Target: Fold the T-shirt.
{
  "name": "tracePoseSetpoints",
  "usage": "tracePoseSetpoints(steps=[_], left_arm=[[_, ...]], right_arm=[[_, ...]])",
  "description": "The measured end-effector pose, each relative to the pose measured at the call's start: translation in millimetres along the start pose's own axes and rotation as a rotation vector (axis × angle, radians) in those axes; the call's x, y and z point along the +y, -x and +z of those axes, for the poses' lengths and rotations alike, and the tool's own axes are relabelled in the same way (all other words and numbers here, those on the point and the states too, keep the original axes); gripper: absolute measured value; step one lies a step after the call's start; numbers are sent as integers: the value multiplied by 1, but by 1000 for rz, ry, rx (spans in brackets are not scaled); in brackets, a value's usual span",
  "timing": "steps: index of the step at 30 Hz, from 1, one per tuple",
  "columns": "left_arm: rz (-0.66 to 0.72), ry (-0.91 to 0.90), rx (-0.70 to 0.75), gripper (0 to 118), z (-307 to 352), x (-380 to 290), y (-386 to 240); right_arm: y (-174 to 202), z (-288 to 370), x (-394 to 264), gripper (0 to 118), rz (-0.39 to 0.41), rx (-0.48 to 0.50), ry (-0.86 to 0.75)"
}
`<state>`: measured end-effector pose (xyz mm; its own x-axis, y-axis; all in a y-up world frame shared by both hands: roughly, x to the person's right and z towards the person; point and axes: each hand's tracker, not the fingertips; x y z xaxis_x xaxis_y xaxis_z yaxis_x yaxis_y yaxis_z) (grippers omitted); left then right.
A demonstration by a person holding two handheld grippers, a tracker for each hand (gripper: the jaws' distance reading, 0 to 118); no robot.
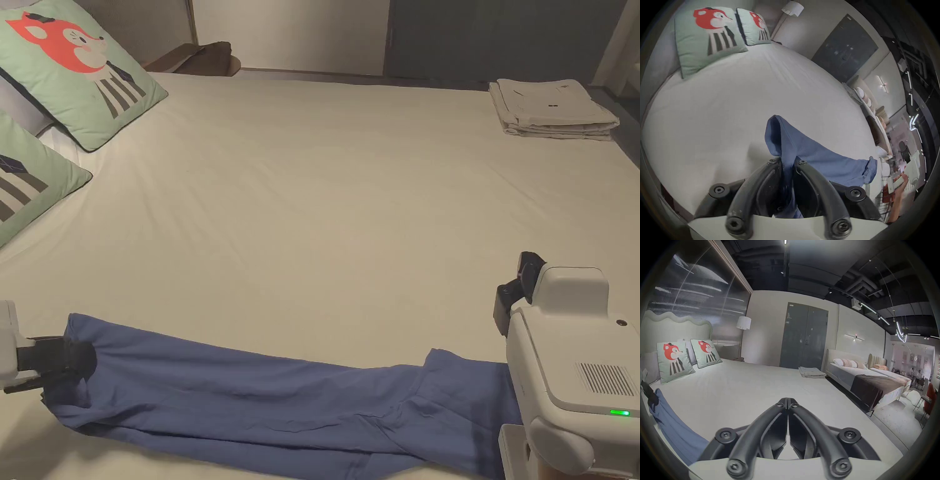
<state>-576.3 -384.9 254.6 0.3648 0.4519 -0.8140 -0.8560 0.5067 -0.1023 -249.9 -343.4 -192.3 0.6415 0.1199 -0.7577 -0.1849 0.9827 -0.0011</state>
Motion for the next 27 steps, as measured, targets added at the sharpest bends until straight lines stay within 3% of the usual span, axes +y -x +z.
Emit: tracePoseSetpoints(steps=[6, 16, 23, 25, 26, 27], left_arm=[[-8, 37, 12, 7, -17, -14, -57], [-159, 190, -150, 7, -86, -58, -185], [-257, 254, -108, 7, -138, -96, -232], [-272, 256, -96, 10, -149, -103, -235], [-280, 261, -67, 16, -151, -106, -234], [-282, 261, -64, 31, -153, -108, -233]], right_arm=[[1, 6, 2, 0, 3, 12, -6], [-12, 12, 4, 0, 4, 4, -15], [-26, 11, 1, 0, 13, -15, -13], [-28, 12, 1, 0, 13, -18, -14], [-29, 12, 1, 0, 13, -23, -12], [-29, 13, 1, 0, 13, -23, -12]])
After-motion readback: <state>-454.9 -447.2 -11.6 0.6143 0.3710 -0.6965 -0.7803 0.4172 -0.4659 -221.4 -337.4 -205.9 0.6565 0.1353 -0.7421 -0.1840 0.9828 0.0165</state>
